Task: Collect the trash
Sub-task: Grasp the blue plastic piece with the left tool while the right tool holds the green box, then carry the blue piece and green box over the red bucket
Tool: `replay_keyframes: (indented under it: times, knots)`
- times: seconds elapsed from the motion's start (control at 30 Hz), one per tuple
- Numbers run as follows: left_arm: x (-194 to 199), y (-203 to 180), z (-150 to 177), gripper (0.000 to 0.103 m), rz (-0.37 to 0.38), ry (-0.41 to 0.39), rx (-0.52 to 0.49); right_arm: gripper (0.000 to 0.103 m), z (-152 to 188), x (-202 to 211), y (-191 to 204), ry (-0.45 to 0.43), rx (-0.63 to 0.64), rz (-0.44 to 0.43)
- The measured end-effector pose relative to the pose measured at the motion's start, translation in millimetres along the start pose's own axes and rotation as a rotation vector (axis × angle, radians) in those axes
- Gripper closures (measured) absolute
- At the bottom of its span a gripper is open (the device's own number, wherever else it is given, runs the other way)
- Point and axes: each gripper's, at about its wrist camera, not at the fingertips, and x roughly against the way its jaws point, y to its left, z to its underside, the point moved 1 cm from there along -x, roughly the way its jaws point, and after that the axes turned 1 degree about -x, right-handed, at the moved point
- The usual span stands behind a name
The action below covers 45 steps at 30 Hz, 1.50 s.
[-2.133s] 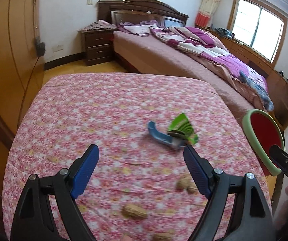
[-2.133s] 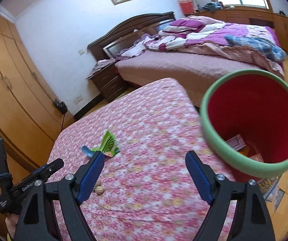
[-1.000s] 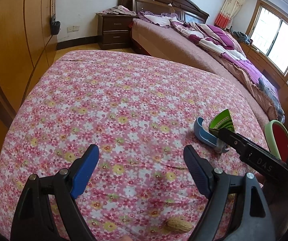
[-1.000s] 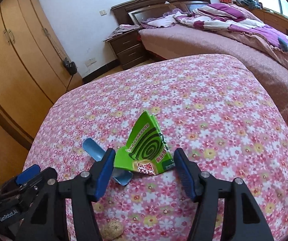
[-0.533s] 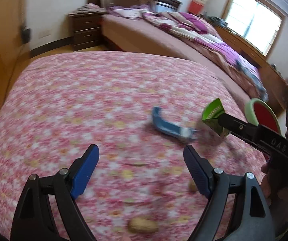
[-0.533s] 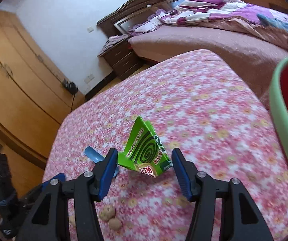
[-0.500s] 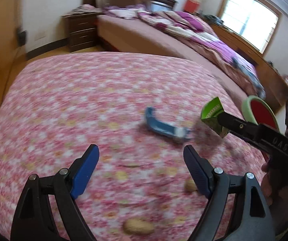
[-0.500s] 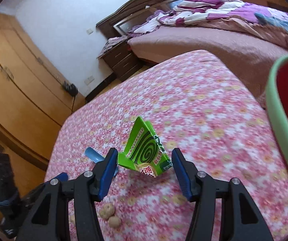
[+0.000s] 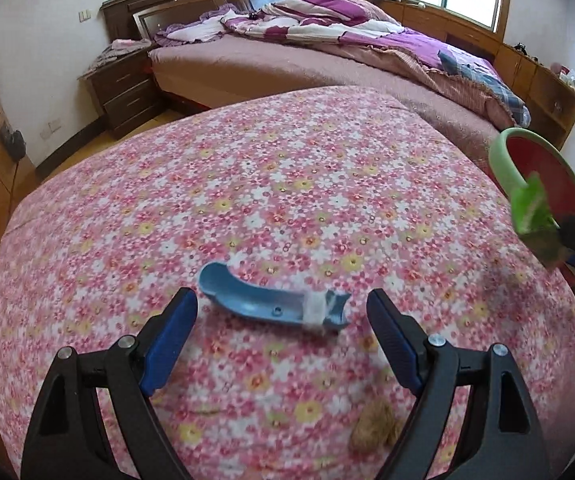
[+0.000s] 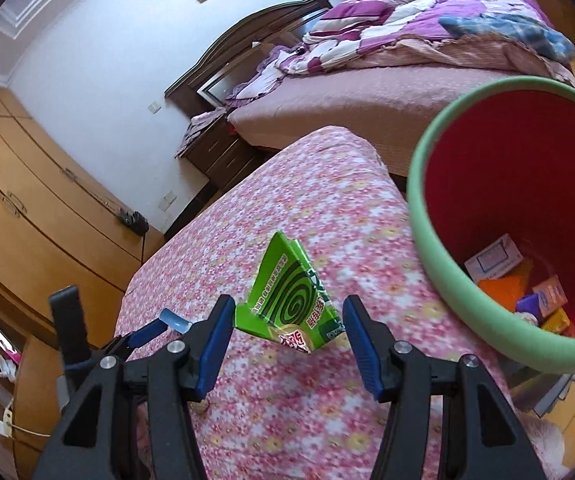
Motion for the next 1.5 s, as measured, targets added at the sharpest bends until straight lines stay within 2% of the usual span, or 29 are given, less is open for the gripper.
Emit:
replay_keyframes:
  times: [0.03, 0.13, 0.33, 0.67, 1.03, 1.5]
  knots:
    - [-3.5, 1.1, -1.2, 0.017, -0.001, 0.010, 0.011, 0.044, 1.0, 2.2, -2.8, -0.002, -0.006, -0.002]
    - [-8.8, 7.0, 0.3, 0.032, 0.009, 0.022, 0.060, 0.044, 3.4, 5.3, -9.2, -0.003, -0.011, -0.002]
    - [1.5, 10.5, 6.4, 0.032, 0.055, -0.006, 0.096, 0.044, 9.0, 8.3, -13.5, -0.006, -0.022, 0.001]
    - [54.0, -7.1, 16.9, 0.032, 0.133, -0.104, 0.097, 0.044, 14.7, 40.1, -19.8, -0.063, -0.036, 0.005]
    - [105.3, -60.6, 9.5, 0.032, 0.204, -0.200, 0.036, 0.044, 12.4, 98.7, -46.5, -0.185, -0.093, 0.057]
    - [90.2, -161.2, -25.1, 0.032, 0.286, -0.214, -0.115, 0.044, -7.1, 145.4, -114.2, -0.299, -0.170, 0.139]
